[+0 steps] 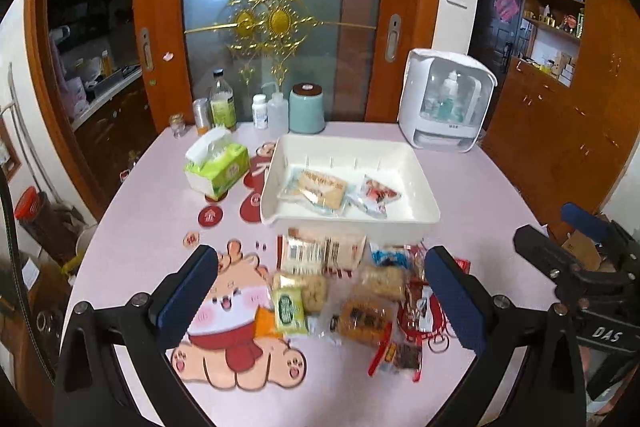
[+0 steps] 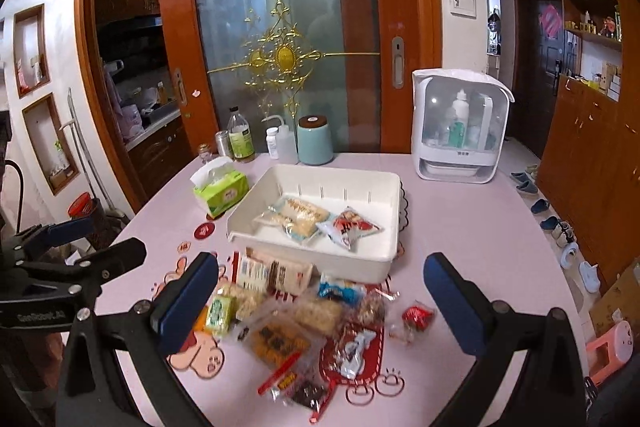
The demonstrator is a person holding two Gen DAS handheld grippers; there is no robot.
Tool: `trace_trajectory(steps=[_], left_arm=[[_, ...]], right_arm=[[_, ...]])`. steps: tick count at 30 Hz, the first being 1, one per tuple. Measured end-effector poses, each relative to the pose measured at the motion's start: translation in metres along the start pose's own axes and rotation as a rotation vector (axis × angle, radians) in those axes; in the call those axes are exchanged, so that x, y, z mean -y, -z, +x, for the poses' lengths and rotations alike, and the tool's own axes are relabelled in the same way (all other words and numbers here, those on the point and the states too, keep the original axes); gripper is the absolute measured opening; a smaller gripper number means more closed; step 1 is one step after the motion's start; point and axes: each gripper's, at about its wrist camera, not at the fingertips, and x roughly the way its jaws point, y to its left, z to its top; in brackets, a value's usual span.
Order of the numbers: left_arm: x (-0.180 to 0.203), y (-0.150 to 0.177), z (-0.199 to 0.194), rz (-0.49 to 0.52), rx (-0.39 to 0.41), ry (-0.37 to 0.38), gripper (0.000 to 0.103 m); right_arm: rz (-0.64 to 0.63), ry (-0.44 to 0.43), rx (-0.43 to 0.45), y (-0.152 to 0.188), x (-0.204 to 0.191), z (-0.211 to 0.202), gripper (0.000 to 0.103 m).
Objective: Organize snacks
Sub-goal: 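Move both open tools back over the snack pile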
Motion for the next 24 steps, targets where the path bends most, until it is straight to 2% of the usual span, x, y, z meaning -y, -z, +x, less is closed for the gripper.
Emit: trace_trajectory(steps=[4,9,15,21,24], left_arm=[[0.009,0.022,0.001,0.006,-0.054,-0.005,0.102],[0.014,0.044,0.007,-0.012,-0.132,0.012,0.102],[0.013,0.062,0.016,-0.046,-0.185,-0.019,0.102],[0.026,0.076,0.023,0.042,-0.172,-0.079,0.1],[0.031,0.084,0.037,0.067,-0.222,-0.048,0.099]], right_arm=[[-0.003,-0.037,-0.048,0.015,0.004,-0.006,0.103],[0.01,-0.063,-0.065,0.032,0.012,-0.015,0.103],[0.0,-0.038,-0.099,0.05,0.02,-0.01,0.103],[0.005,-0.039,-0.163,0.072,0.027,0.005,0.103],[0.004,-0.036,-0.202,0.082,0.029,0.015,0.101]])
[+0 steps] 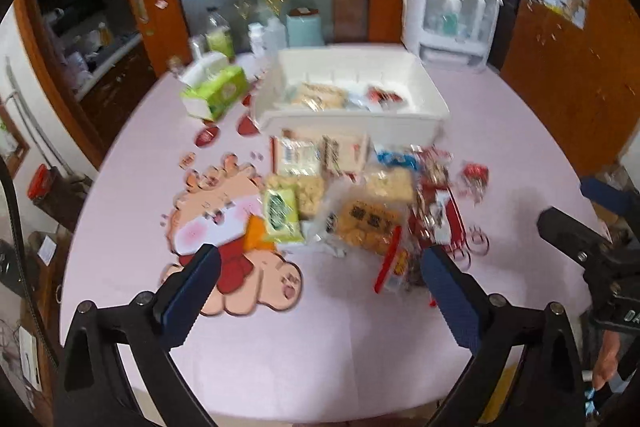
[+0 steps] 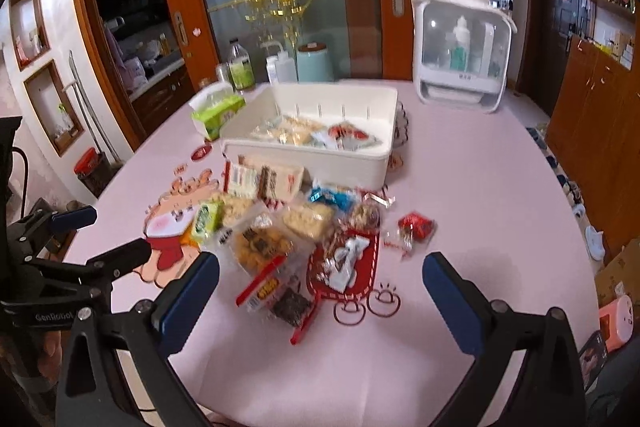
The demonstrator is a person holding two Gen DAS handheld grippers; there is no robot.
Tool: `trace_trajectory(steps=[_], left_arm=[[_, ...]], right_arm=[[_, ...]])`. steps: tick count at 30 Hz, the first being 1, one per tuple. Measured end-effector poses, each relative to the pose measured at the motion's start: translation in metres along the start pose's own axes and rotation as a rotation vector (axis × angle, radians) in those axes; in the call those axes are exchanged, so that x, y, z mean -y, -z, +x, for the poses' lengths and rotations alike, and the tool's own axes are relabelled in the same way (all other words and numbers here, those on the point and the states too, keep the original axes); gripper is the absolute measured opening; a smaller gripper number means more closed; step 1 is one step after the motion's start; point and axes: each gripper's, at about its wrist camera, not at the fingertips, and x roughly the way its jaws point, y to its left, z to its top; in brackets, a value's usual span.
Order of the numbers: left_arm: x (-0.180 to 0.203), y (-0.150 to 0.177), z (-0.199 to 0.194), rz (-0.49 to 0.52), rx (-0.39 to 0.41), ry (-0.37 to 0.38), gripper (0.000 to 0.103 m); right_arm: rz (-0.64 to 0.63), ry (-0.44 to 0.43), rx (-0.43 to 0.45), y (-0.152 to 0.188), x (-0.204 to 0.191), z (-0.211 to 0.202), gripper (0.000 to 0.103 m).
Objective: Organize snacks
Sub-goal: 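Move both open tools back over the snack pile, then grasp the golden puffed snack bag with left tool while right tool grasps the red seaweed bag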
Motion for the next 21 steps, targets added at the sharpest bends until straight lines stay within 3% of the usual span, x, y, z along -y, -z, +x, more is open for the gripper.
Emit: trace_trajectory(steps=[10,17,21], left_arm=[[0.0,0.012,0.061,-0.026,-0.201,0.107,0.098],[-0.003,0.014,0.091,-0.025,-0.28,0.146,0.098],[-0.003,0.012,0.102,-0.028,-0.311,0.182,0.098]], right_arm=[[0.041,0.03,-0.126,0.032,0.016,0.043,0.092],[0.114,0.011,-0.231,0.055,0.03,0.074,0.088],[0.094,-0.005,-0.266,0.062,0.026,0.089,0.082]])
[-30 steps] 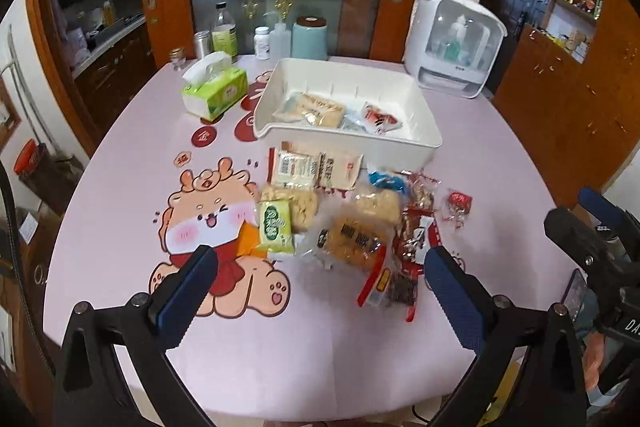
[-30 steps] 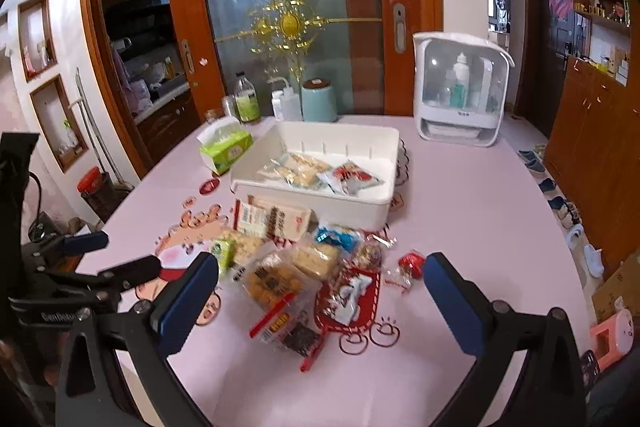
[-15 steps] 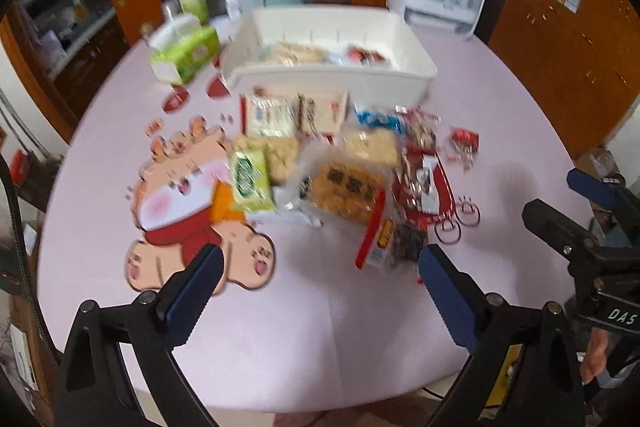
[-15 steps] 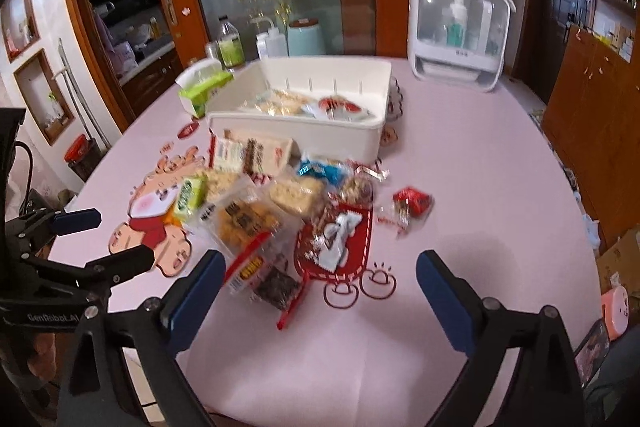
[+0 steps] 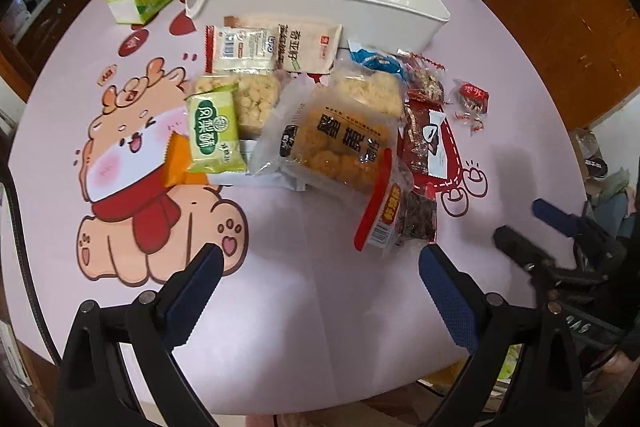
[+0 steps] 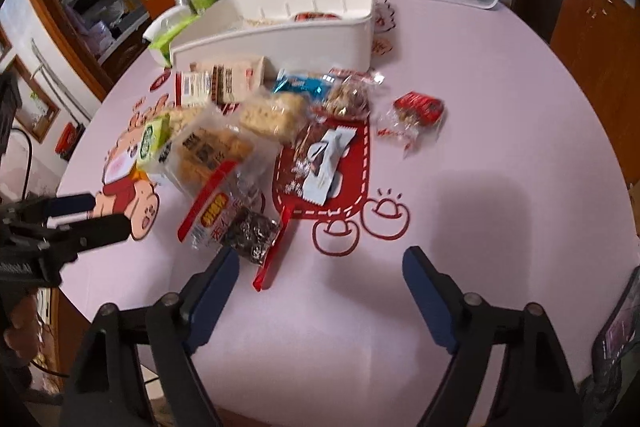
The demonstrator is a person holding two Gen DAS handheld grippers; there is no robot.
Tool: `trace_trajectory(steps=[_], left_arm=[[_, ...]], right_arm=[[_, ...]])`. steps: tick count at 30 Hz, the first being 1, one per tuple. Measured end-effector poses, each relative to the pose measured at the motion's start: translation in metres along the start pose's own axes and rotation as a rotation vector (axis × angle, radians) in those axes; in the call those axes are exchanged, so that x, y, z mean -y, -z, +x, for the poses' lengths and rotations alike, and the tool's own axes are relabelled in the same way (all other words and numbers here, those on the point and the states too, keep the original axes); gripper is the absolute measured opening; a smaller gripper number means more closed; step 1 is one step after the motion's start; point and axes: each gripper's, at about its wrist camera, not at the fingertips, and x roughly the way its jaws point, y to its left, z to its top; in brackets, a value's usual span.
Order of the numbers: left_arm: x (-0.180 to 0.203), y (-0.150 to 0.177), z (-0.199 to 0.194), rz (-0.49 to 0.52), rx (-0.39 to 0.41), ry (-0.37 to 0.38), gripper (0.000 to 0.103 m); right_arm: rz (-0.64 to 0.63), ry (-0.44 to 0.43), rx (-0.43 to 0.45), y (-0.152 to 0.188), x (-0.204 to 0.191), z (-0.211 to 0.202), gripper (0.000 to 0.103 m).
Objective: Organize snacks
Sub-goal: 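Grasp the golden puffed snack bag with left tool while right tool grasps the red seaweed bag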
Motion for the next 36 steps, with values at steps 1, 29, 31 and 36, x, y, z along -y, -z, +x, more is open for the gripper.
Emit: trace_trajectory(steps=[1,29,31,36], left_arm=[[0.0,-0.001,0.002,-0.001,-0.005,0.004,0.098],[-0.019,-0.061,0.045,-0.037,-0.098,0.068,0.096],[-0.017,-0.064,0.054,-0.041,-0.125,0.099,0.096],[-0.009,-0.07,0.078,-0.058,-0.186,0.166,0.096]], right_arm=[[-0.014,-0.007,-0.004,0.001,-0.003,0.003,0.08],[-0.322,-0.023,-0.031,-0.013,-0.056,0.063,0.046],[-0.289,-0.035,-0.029,-0.014,-0.05,0.06,0.045],[-0.237,-0.061,-0.032,-0.011,-0.043,0.055,0.045]])
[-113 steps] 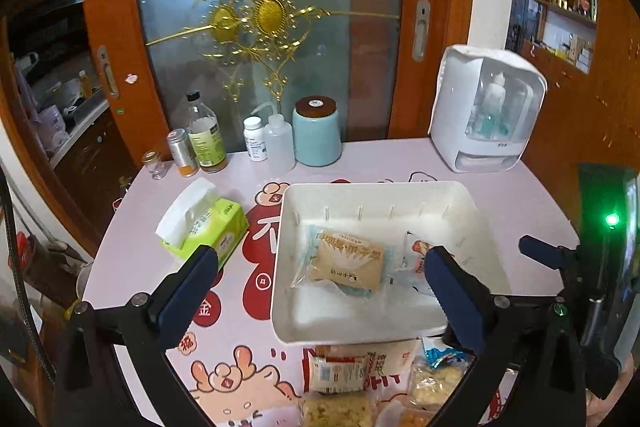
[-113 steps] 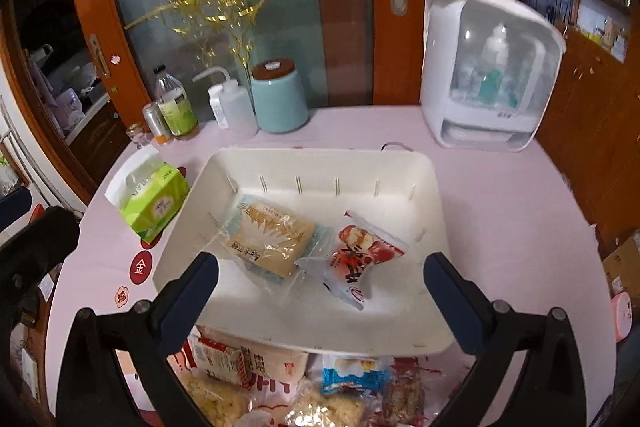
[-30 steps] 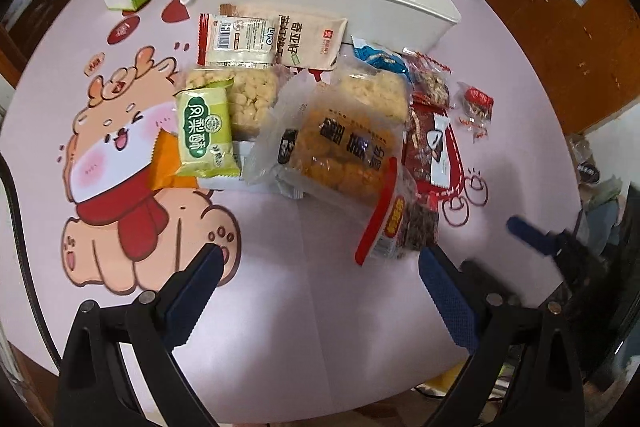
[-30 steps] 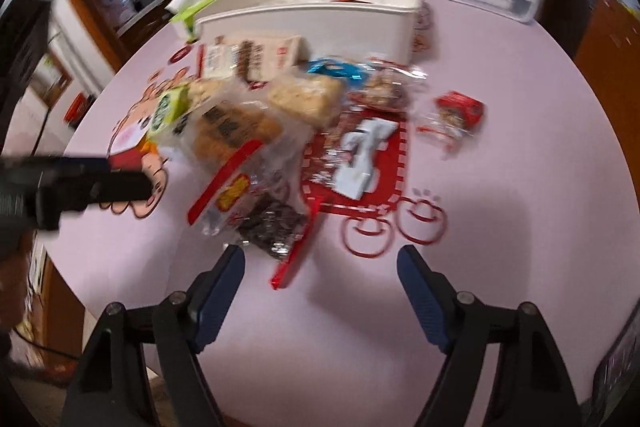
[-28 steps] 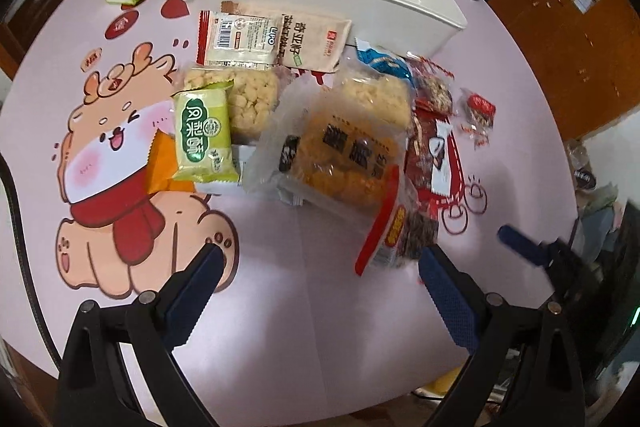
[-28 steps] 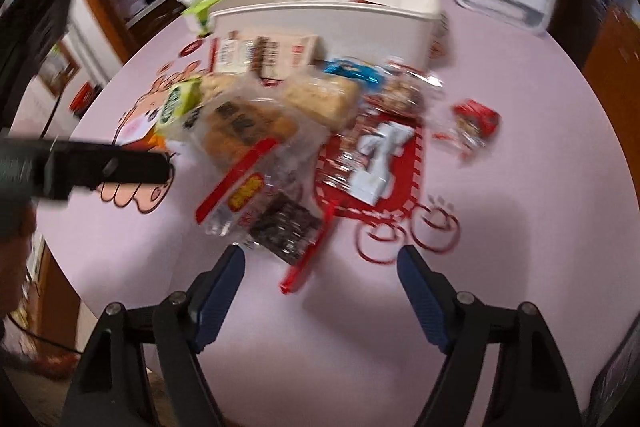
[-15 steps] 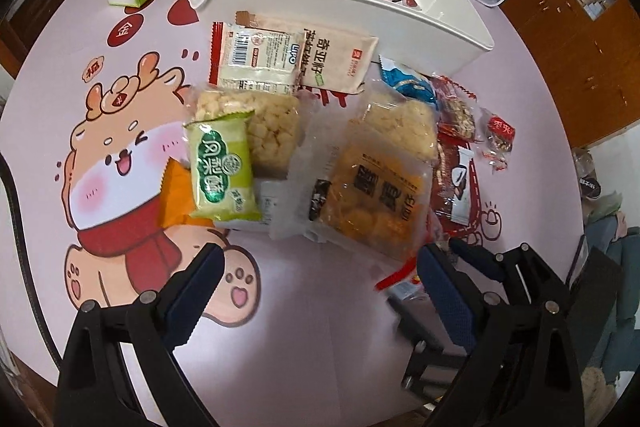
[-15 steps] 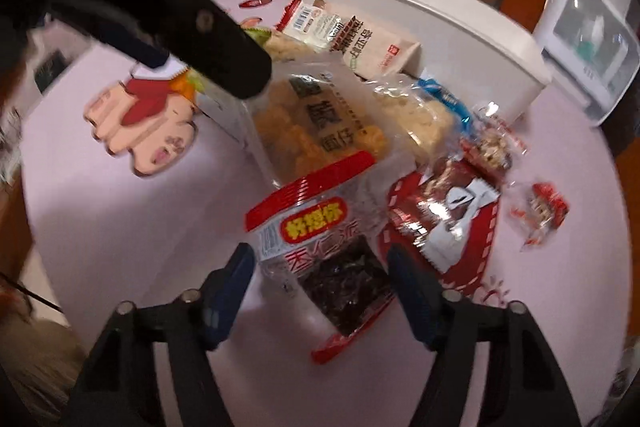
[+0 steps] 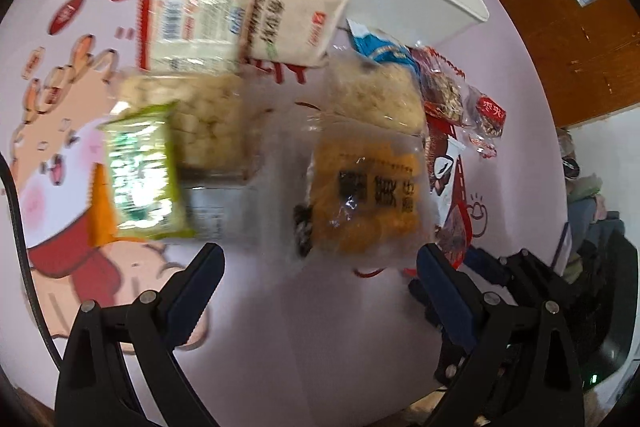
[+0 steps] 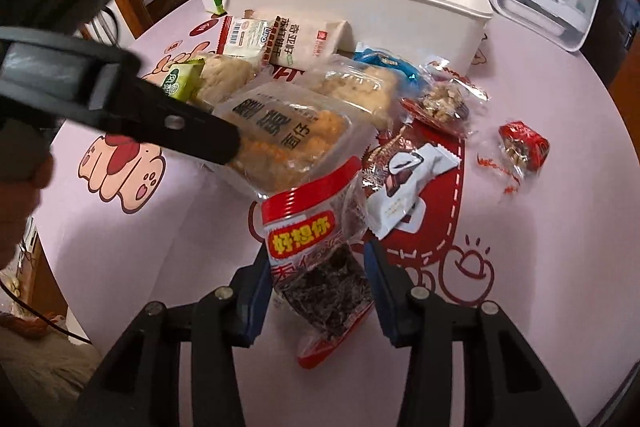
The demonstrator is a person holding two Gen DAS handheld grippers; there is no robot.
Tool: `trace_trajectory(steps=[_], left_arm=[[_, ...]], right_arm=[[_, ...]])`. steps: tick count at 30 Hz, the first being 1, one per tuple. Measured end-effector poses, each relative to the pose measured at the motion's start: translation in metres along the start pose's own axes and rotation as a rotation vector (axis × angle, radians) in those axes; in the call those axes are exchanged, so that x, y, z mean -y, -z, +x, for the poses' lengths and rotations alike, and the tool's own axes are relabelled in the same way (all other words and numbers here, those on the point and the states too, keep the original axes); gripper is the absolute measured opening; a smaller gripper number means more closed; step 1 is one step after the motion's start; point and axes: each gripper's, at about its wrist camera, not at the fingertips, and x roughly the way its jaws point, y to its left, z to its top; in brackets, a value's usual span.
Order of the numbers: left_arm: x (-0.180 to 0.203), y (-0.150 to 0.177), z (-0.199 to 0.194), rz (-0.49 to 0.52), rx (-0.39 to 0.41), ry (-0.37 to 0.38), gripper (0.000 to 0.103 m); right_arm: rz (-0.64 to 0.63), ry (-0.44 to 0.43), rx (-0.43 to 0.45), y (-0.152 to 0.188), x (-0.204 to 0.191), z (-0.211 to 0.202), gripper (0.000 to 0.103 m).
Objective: Organize snacks
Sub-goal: 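Grasp the golden puffed snack bag with left tool while right tool grasps the red seaweed bag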
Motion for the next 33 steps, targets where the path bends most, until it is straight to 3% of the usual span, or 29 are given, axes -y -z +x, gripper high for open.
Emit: trace_trajectory(steps=[6,14,21,29,31,33], left_arm=[[0.015,-0.013,0.028,0.019,-0.049,0.028,0.096],[0.042,-0.025,0.044,0.128,-0.053,-0.077,0.101],[0.073,-0.026,0.063,0.205,-0.066,-0.219,0.103],[0.081,-0.035,0.08,0.176,-0.087,-0.229,0.103],[0.081,-0.038,0.082,0.181,-0.082,-0.225,0.098],[0.08,-0.033,0.077,0.189,-0.063,-0.217,0.083]], right_arm=[[0.026,-0.008,0.003,0.004,0.002,-0.002,0.045],[0.116,-0.03,0.013,0.01,0.017,-0.008,0.045],[0.201,-0.032,0.015,0.014,0.031,-0.011,0.045],[0.225,-0.006,0.005,0.021,0.035,-0.012,0.045],[0.228,-0.007,0.003,0.017,0.035,-0.009,0.045],[0.227,-0.009,0.004,0.017,0.034,-0.009,0.043]])
